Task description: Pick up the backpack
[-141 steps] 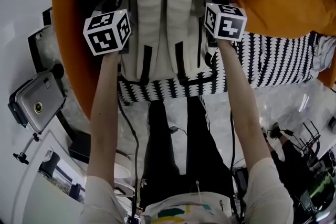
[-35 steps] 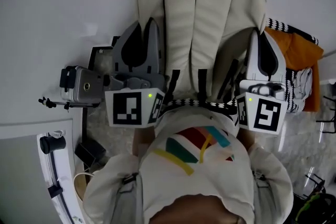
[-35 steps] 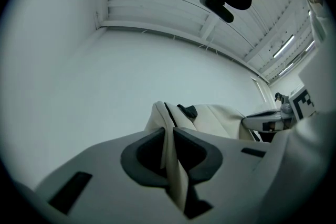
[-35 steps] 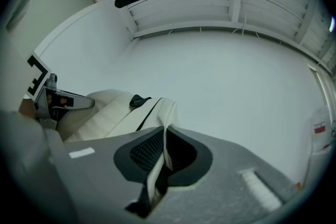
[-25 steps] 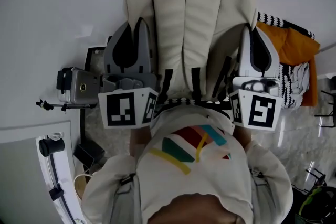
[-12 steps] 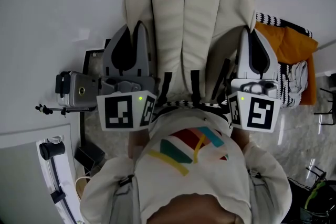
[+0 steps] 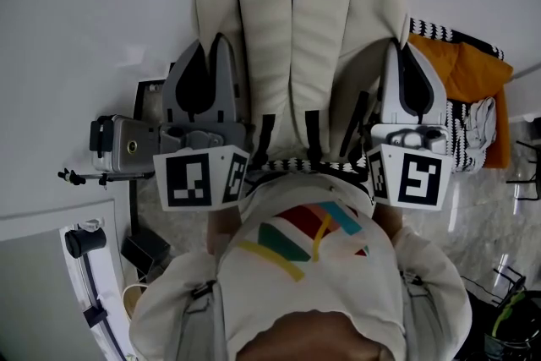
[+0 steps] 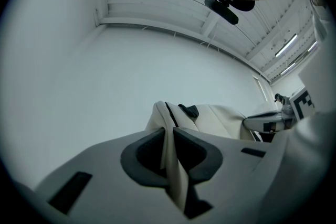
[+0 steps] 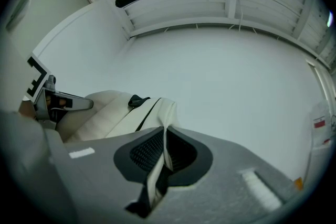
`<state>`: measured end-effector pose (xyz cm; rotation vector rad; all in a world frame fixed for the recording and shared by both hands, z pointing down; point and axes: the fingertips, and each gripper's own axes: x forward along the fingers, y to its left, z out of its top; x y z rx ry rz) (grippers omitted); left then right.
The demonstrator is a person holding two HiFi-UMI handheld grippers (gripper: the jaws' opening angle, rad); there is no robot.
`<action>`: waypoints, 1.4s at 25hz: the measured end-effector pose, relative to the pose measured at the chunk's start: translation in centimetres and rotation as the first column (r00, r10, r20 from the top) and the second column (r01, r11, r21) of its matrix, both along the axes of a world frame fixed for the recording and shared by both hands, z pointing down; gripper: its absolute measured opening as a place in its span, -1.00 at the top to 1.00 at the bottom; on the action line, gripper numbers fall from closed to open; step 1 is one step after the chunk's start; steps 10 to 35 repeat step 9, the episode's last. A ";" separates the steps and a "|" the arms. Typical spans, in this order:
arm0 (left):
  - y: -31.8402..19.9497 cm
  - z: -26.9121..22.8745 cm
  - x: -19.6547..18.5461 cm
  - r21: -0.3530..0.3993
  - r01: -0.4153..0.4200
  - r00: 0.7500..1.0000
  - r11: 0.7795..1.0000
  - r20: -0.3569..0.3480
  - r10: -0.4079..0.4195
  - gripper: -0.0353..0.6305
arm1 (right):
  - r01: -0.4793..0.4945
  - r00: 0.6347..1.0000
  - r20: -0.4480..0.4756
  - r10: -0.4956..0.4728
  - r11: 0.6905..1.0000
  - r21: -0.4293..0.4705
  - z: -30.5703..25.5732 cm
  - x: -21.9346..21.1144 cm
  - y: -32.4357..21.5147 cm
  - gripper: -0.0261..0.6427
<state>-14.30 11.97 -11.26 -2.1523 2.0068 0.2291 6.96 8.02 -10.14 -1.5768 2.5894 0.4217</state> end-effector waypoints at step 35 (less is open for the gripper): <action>-0.5 0.5 0.4 -0.032 -0.001 1.000 0.999 -0.003 0.001 0.76 | 0.002 1.000 0.012 -0.002 0.999 -0.044 0.5 0.4 -0.6 0.86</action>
